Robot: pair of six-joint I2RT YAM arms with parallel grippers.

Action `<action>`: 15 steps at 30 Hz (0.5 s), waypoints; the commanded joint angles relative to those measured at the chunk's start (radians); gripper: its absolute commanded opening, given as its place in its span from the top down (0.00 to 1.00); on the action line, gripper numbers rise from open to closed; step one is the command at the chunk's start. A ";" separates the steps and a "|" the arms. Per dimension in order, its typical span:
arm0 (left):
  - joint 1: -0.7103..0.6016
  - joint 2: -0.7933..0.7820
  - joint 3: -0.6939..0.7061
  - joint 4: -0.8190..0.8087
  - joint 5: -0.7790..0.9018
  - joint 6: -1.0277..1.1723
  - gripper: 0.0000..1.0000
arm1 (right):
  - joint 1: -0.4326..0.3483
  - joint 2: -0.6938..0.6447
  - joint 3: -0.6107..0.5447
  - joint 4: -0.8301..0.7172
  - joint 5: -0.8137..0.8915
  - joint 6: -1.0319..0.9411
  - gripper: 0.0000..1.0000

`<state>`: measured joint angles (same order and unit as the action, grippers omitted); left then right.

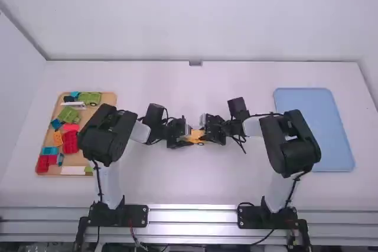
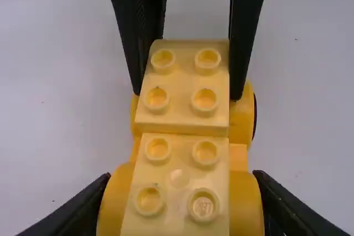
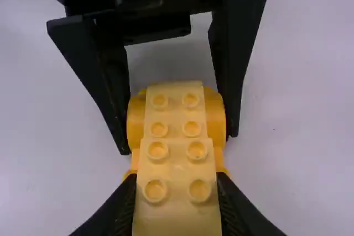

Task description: Assemble lego blocks to make yellow taxi

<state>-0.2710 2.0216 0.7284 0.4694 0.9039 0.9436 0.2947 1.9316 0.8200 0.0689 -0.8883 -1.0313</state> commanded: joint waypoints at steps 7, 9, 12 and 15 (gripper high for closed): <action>-0.004 0.027 -0.002 -0.016 -0.005 -0.012 0.56 | 0.007 0.025 0.017 -0.001 0.021 -0.013 0.42; -0.004 0.027 -0.002 -0.016 -0.005 -0.012 0.56 | 0.005 0.025 0.017 0.000 0.014 -0.013 0.38; -0.004 0.027 -0.002 -0.016 -0.005 -0.012 0.56 | 0.003 0.023 0.020 0.002 -0.008 -0.013 0.35; -0.004 0.027 -0.002 -0.016 -0.005 -0.012 0.56 | -0.009 0.010 0.027 -0.013 -0.041 -0.013 0.34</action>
<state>-0.2714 2.0216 0.7284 0.4683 0.9058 0.9428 0.2943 1.9320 0.8234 0.0635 -0.8921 -1.0431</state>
